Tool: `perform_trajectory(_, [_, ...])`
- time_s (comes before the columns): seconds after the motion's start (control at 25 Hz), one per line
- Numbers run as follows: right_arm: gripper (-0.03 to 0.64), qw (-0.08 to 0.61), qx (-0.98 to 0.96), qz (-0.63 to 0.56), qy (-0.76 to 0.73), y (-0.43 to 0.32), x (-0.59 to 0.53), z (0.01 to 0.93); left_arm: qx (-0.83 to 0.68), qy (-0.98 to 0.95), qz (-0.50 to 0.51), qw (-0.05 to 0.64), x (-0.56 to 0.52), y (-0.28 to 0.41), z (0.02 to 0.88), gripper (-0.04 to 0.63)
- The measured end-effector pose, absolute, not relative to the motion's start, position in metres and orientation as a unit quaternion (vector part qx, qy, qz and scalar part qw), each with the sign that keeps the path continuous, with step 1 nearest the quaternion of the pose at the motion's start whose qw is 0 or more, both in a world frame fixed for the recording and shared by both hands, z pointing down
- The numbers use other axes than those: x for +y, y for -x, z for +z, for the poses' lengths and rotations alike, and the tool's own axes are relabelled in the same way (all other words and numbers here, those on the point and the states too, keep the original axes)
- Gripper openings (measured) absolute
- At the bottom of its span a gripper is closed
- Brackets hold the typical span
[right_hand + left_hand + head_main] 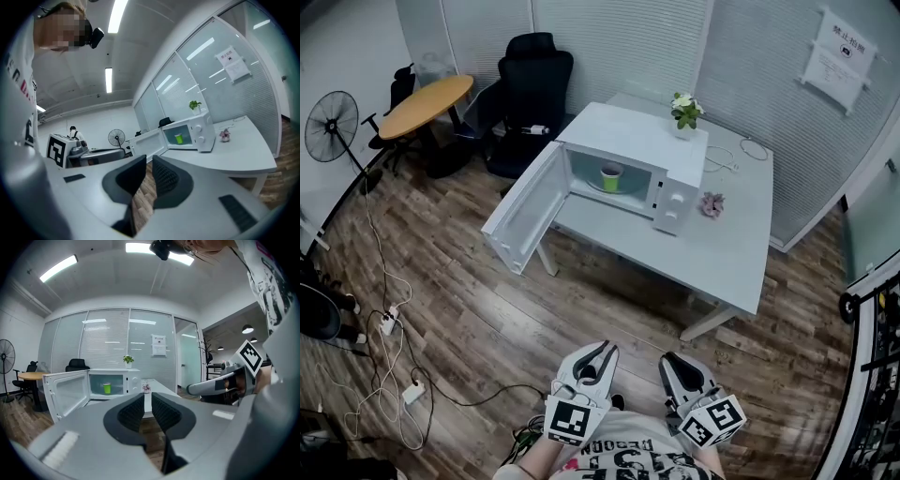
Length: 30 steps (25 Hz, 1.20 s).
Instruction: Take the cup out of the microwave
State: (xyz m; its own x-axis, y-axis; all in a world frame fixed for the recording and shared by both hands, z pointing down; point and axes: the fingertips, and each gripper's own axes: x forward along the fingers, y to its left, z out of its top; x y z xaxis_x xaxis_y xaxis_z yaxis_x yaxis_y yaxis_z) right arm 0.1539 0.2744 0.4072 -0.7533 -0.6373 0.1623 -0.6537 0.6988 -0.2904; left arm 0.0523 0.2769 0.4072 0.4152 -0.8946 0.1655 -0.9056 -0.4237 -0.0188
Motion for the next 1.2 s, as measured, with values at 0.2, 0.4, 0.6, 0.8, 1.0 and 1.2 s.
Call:
perform_trajectory(0.2, [0.049, 0.027, -0.92, 0.163, -0.354, -0.128, 0.253, 0.401, -0.526, -0.846, 0.077, 0.039, 0.256, -0.028, 0.409, 0.055])
perform_trajectory(0.4, [0.049, 0.029, -0.918, 0.161, -0.36, -0.105, 0.224, 0.393, -0.52, -0.85, 0.074, 0.036, 0.223, -0.004, 0.4, 0.052])
perform_trajectory(0.6, [0.049, 0.028, -0.914, 0.162, -0.371, -0.084, 0.202, 0.393, -0.513, -0.855, 0.071, 0.035, 0.197, 0.019, 0.399, 0.052])
perform_trajectory(0.8, [0.049, 0.03, -0.906, 0.162, -0.389, -0.074, 0.183, 0.394, -0.504, -0.86, 0.07, 0.034, 0.18, 0.035, 0.399, 0.052])
perform_trajectory(1.0, [0.049, 0.025, -0.902, 0.162, -0.399, -0.059, 0.17, 0.394, -0.499, -0.863, 0.069, 0.033, 0.168, 0.053, 0.401, 0.049])
perform_trajectory(1.2, [0.049, 0.025, -0.899, 0.166, -0.405, -0.049, 0.166, 0.398, -0.497, -0.865, 0.065, 0.035, 0.163, 0.065, 0.402, 0.049])
